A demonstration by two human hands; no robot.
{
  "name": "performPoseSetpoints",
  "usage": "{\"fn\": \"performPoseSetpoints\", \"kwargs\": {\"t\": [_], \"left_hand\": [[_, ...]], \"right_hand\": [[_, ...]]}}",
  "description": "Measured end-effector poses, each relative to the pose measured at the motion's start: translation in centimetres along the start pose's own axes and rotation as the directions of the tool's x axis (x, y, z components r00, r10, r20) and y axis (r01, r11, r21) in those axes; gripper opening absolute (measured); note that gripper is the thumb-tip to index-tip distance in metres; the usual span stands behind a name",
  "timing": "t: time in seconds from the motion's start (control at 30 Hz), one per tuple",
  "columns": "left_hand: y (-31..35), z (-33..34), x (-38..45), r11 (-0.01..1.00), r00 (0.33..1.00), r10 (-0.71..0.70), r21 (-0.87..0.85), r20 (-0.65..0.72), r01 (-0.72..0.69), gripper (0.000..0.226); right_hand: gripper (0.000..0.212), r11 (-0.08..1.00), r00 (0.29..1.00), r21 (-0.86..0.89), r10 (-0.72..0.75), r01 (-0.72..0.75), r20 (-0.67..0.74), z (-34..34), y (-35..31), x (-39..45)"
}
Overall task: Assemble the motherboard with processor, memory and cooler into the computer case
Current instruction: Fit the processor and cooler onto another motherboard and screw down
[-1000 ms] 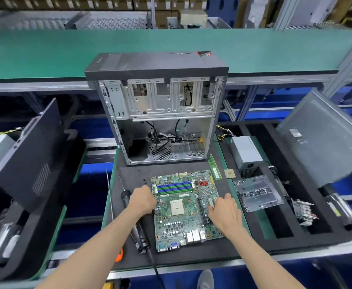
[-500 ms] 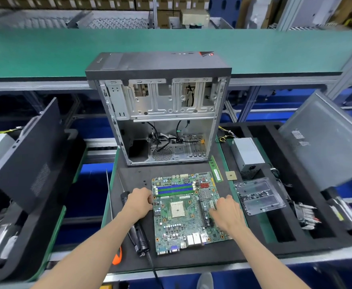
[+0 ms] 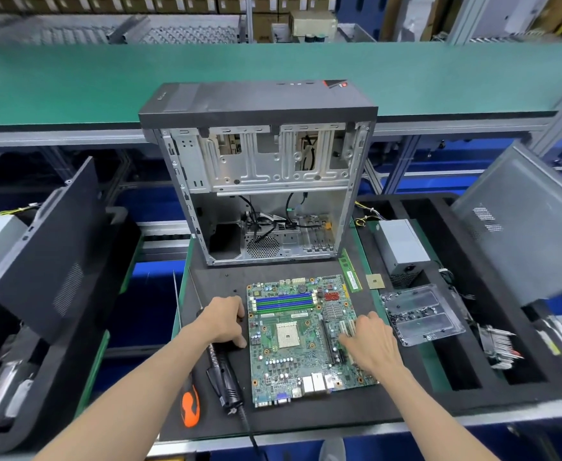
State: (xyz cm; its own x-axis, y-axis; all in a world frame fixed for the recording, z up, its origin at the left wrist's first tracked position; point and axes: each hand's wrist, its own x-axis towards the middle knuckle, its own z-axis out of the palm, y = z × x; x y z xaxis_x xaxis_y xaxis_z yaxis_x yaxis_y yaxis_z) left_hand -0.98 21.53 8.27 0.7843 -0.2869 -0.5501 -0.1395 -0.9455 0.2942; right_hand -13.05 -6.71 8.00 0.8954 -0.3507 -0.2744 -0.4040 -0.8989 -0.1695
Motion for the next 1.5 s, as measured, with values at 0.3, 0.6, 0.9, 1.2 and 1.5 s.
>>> {"fn": "performPoseSetpoints", "kwargs": {"t": [0.3,0.6,0.9,1.2,1.5], "left_hand": [[0.0,1.3,0.4,0.999,0.967,-0.045,-0.027,-0.252,0.039,0.017],[1.9,1.5,0.0,0.985,0.881,0.13,-0.044,-0.455,-0.168,0.011],[5.3,5.0,1.1,0.907,0.894,0.408,-0.028,-0.184,-0.419,0.064],[5.8,4.7,1.8,0.927,0.916,0.366,-0.026,-0.165,-0.375,0.05],[6.5,4.9,2.0,0.928,0.92,0.317,-0.124,-0.23,-0.351,0.016]], "right_hand": [[0.037,0.999,0.998,-0.012,-0.037,0.037,-0.059,1.3,-0.6,-0.6],[0.037,0.981,0.973,-0.135,-0.161,0.139,-0.168,0.6,-0.9,0.1],[0.042,0.84,0.853,0.162,-0.521,0.517,-0.024,2.1,-5.1,1.0],[0.029,0.883,0.927,0.285,-0.366,0.374,-0.082,1.8,-5.9,2.7],[0.031,0.877,0.965,0.424,-0.26,0.225,0.027,1.6,-5.9,3.9]]}}
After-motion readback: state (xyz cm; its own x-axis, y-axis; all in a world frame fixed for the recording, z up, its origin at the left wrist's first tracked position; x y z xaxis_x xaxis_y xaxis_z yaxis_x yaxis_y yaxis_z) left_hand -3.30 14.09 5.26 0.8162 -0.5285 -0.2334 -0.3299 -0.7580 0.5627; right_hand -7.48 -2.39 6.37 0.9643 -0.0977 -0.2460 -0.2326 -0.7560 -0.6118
